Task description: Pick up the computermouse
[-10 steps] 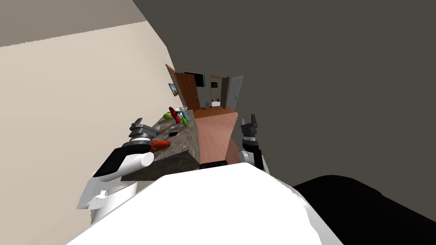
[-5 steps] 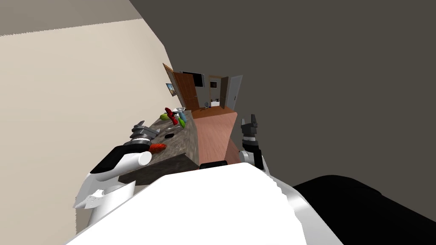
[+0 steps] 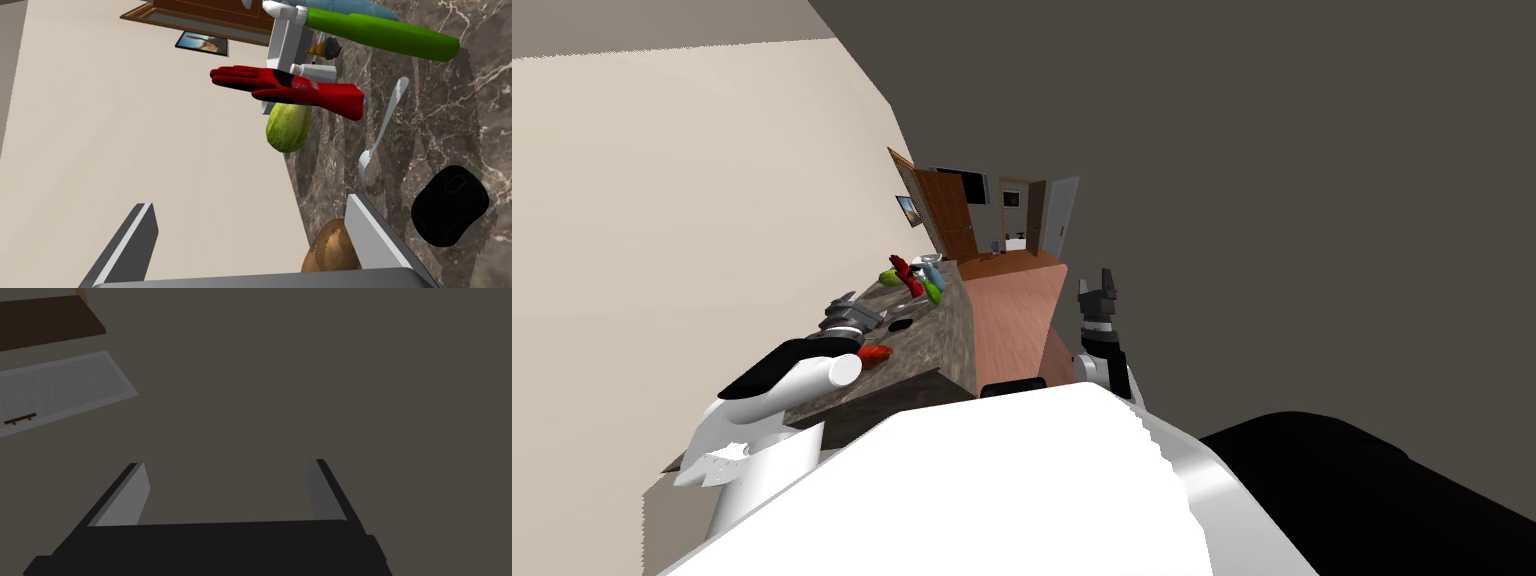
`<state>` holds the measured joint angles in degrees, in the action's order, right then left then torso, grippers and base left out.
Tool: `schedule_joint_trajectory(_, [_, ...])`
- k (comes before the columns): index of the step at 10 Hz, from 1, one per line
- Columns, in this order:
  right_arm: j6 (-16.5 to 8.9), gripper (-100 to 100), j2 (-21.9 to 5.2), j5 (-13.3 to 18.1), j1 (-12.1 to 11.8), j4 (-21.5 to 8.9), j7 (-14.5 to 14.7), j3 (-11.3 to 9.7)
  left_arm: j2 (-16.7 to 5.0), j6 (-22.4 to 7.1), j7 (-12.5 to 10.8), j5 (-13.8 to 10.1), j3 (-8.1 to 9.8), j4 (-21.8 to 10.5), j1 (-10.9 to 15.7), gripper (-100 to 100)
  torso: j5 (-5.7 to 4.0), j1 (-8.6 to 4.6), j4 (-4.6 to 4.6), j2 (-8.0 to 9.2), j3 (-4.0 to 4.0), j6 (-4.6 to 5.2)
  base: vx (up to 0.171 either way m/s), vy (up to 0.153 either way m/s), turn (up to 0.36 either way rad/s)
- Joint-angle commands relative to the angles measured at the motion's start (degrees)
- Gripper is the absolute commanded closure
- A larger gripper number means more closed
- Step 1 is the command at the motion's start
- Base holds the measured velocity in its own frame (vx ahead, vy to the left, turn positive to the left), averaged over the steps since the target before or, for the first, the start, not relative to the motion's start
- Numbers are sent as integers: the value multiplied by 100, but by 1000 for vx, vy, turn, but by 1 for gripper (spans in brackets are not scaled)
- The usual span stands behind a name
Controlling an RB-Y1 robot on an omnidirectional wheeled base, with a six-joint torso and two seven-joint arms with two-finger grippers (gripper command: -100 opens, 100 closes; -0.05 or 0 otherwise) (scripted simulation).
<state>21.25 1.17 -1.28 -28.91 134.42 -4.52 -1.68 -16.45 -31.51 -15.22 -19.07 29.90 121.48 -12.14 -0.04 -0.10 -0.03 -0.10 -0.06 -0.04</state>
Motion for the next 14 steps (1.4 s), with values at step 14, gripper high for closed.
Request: schedule_joint_trajectory(14, [0,0,0,0,0,0,0,0,-516,-2248,534,-408,485,-658,286,-100,3,13,-2,-10,-6,0,54,-18,-9])
